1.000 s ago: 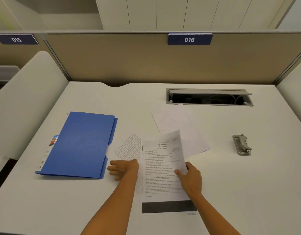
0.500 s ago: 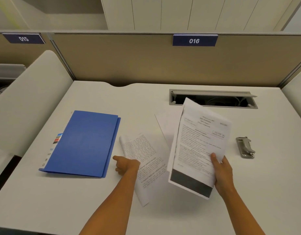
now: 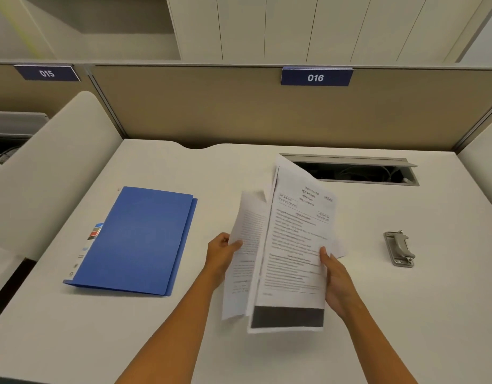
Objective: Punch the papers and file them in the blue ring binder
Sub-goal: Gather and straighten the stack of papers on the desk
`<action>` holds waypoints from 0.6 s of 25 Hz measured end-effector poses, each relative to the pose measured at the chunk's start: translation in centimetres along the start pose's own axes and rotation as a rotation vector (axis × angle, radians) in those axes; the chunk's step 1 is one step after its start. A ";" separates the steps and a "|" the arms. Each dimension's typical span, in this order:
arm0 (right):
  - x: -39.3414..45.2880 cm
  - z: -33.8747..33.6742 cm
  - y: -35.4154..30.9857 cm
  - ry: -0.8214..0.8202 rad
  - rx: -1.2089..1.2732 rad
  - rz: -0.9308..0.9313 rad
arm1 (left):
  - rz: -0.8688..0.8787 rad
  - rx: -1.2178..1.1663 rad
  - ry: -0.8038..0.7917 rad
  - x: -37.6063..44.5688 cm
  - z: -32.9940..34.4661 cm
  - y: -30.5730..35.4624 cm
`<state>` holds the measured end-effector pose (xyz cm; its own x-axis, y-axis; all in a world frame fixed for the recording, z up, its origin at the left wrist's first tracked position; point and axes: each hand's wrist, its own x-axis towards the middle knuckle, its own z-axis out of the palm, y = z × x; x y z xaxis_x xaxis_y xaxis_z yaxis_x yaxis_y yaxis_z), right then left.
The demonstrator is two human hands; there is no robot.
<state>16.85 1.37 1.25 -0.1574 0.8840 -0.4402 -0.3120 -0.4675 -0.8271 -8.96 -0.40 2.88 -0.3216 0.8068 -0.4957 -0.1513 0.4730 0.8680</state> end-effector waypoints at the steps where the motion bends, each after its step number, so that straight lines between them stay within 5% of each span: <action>1: 0.2 0.4 -0.1 0.008 -0.006 -0.020 | -0.048 -0.061 -0.092 0.1 0.2 0.6; 6: 1.2 0.9 -0.8 -0.008 -0.141 -0.016 | -0.212 -0.266 -0.369 -0.8 2.0 2.9; 11: 1.1 0.6 -0.1 -0.053 -0.342 0.018 | -0.215 -0.543 -0.403 -1.2 2.4 2.8; 15: 1.2 0.8 1.2 0.112 -0.493 -0.101 | -0.305 -0.590 -0.436 -0.2 1.8 2.6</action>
<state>15.52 1.93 0.04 -0.0399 0.9314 -0.3618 0.1627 -0.3512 -0.9221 -7.59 1.29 5.17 0.1905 0.7954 -0.5754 -0.6832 0.5283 0.5042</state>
